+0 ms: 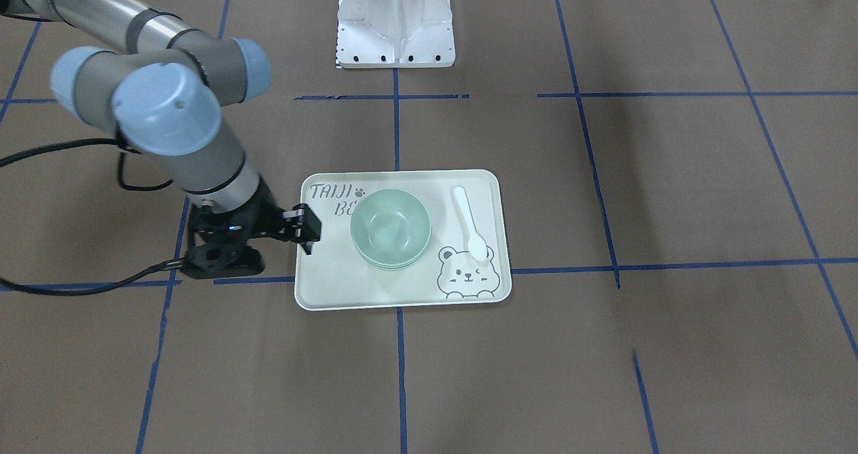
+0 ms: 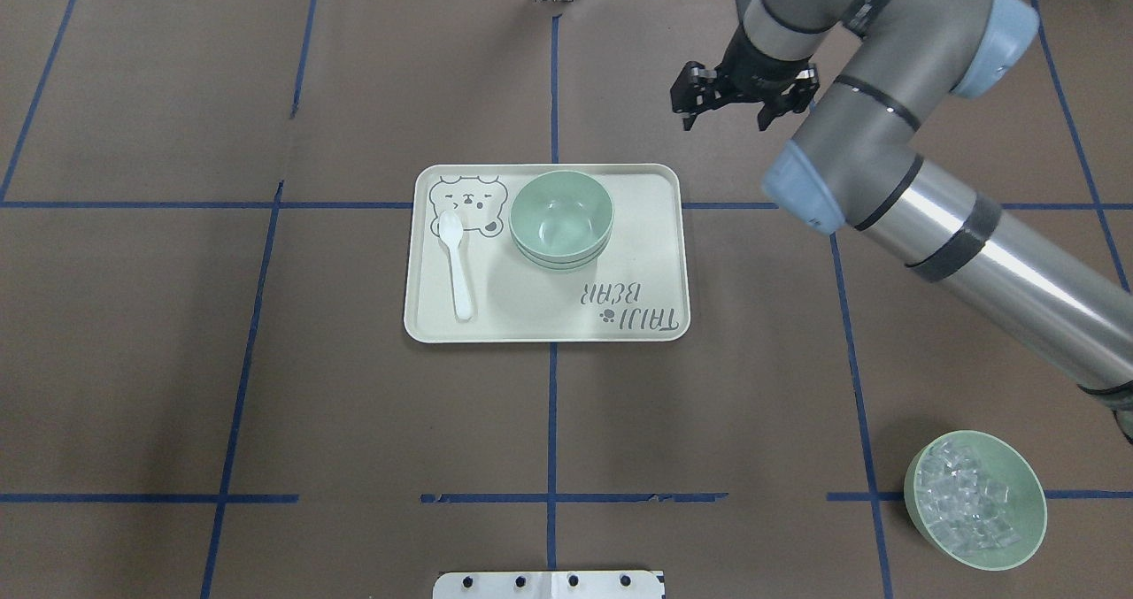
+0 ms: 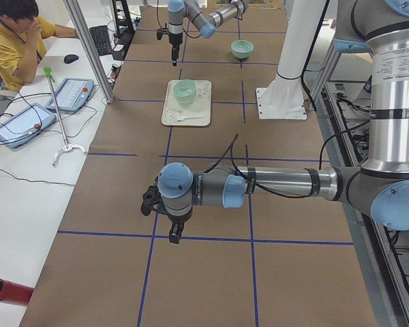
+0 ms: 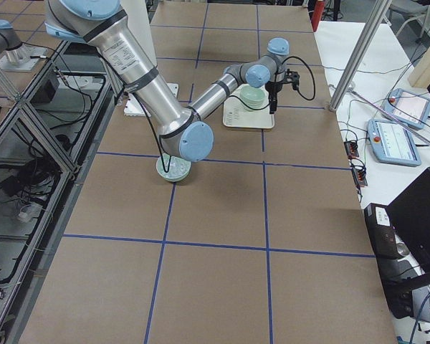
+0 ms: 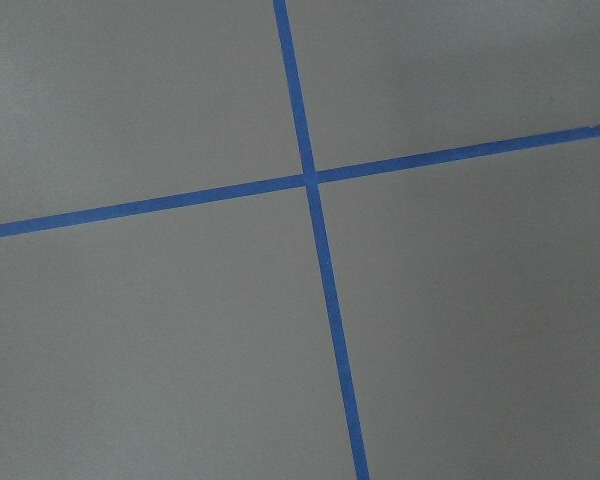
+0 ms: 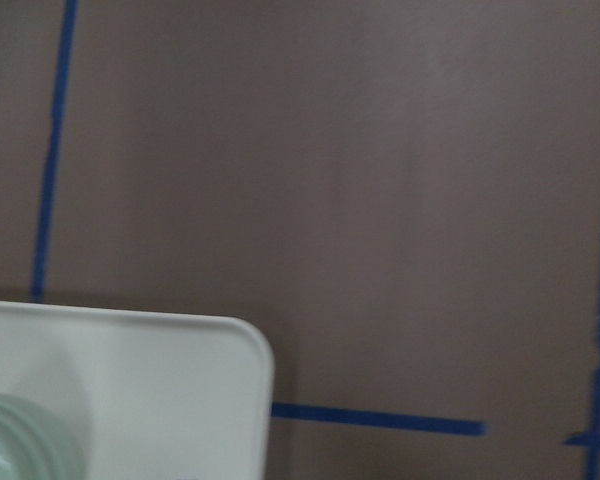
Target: Stack green bowls together
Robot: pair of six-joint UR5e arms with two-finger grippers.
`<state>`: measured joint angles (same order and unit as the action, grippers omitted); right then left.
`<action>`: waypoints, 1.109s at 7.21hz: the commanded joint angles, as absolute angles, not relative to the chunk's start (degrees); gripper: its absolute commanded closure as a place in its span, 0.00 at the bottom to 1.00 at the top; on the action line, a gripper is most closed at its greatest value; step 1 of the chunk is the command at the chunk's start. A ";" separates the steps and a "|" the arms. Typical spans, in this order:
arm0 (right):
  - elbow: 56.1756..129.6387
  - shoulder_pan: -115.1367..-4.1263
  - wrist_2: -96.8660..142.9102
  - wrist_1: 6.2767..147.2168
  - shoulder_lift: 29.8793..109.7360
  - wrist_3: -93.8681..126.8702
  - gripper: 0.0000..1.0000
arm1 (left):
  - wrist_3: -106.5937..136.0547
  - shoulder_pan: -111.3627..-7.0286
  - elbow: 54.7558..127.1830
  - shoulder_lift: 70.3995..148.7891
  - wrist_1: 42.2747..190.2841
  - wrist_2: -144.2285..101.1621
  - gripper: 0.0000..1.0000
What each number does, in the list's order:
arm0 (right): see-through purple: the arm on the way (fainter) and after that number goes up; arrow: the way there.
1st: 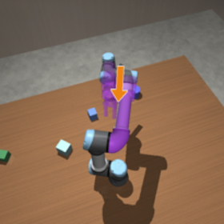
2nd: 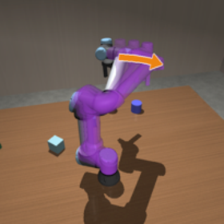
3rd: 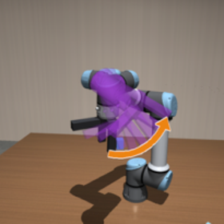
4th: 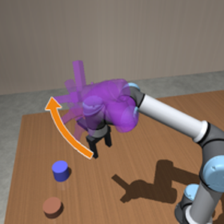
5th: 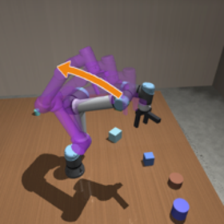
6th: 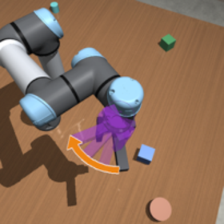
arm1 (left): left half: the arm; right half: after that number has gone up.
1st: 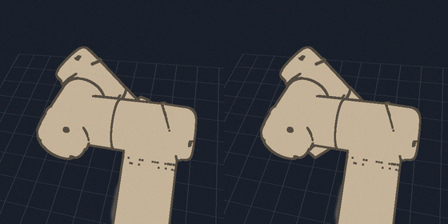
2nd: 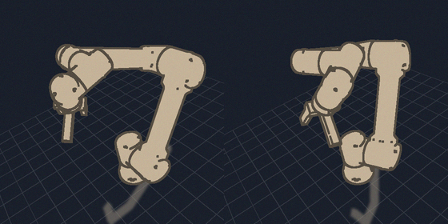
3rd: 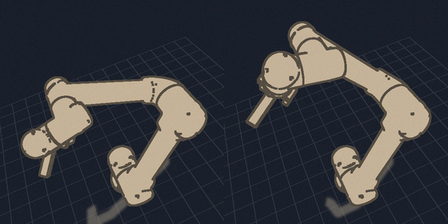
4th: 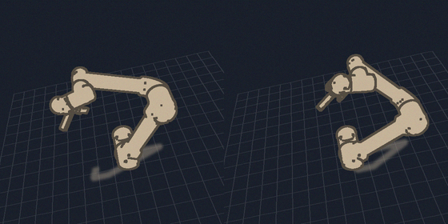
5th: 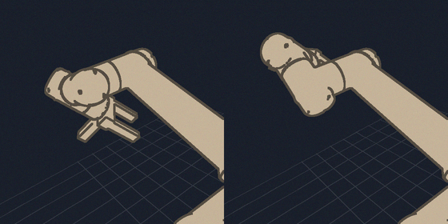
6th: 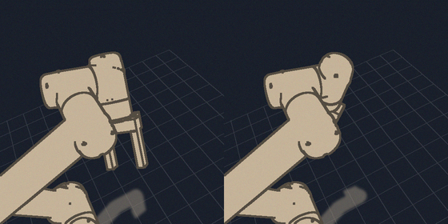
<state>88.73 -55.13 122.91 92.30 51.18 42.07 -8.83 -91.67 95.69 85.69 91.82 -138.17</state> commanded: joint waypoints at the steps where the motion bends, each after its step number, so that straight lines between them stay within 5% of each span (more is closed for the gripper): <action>1: 90.70 -69.45 128.72 99.31 59.89 12.60 0.00 | -8.09 -91.76 95.80 85.69 91.76 -137.99 0.00; 4: 93.16 -83.73 133.42 98.70 79.03 -8.92 0.00 | -7.29 -91.67 96.15 85.78 92.02 -138.08 0.00; 8: 93.08 -86.92 133.33 95.02 89.20 -7.74 0.00 | -7.47 -91.76 97.55 85.78 92.11 -137.55 0.00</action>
<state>93.12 -86.64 133.34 96.68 87.37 -7.87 -7.39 -91.71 96.87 85.82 92.10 -137.59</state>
